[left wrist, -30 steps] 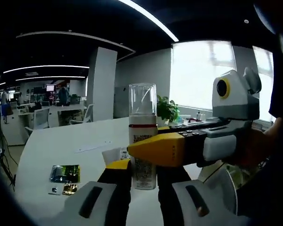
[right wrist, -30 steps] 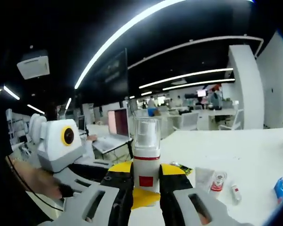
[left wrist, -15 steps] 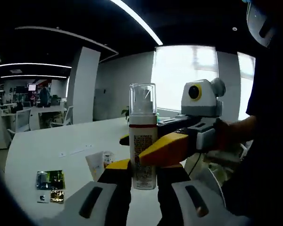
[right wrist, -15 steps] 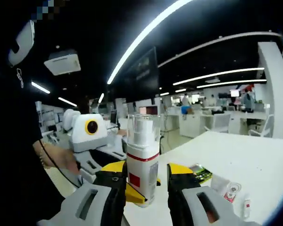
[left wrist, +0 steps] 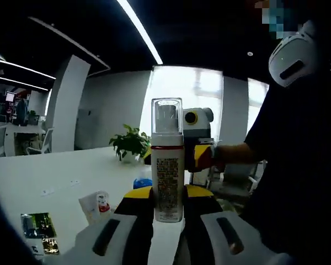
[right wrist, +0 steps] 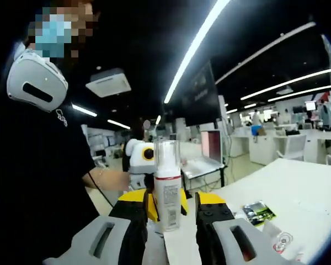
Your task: Arrange the skincare products in the storage area until every visible bottle or jar stands upright without overlapping.
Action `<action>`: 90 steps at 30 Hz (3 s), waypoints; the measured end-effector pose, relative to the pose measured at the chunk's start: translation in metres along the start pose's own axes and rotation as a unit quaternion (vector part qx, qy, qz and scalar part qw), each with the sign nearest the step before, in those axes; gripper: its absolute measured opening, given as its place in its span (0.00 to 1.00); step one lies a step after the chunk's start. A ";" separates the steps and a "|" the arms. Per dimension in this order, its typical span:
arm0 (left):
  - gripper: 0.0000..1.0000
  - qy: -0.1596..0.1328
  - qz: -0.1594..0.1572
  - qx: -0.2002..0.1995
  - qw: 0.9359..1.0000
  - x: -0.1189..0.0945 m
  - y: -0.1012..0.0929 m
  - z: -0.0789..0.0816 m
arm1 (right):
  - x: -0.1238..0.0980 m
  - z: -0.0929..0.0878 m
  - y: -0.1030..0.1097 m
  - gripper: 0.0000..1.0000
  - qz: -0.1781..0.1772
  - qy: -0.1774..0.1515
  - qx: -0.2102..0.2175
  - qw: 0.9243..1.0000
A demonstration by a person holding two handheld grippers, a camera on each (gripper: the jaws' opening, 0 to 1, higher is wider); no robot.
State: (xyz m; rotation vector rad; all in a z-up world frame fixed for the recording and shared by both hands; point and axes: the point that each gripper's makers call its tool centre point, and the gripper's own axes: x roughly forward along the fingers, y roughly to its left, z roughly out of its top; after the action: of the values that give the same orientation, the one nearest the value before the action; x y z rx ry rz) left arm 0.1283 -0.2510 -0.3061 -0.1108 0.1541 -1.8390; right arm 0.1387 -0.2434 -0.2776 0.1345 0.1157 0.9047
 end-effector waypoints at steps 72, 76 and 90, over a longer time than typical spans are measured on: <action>0.99 0.049 0.178 -0.047 0.982 -0.028 0.061 -0.080 | -0.004 -0.121 -0.098 0.10 -0.031 0.037 -0.047 0.998; 0.99 0.052 0.185 -0.059 0.979 -0.032 0.066 -0.090 | -0.002 -0.139 -0.111 0.10 -0.040 0.049 -0.050 0.997; 0.99 0.079 0.205 -0.085 0.972 -0.041 0.075 -0.122 | 0.004 -0.197 -0.155 0.10 -0.077 0.052 -0.030 0.995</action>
State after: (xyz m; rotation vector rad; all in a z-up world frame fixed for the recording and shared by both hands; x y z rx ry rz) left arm 0.1916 -0.2254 -0.4385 -0.0472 0.4159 -1.4188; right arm 0.2304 -0.3215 -0.4977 0.0224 0.1937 0.7602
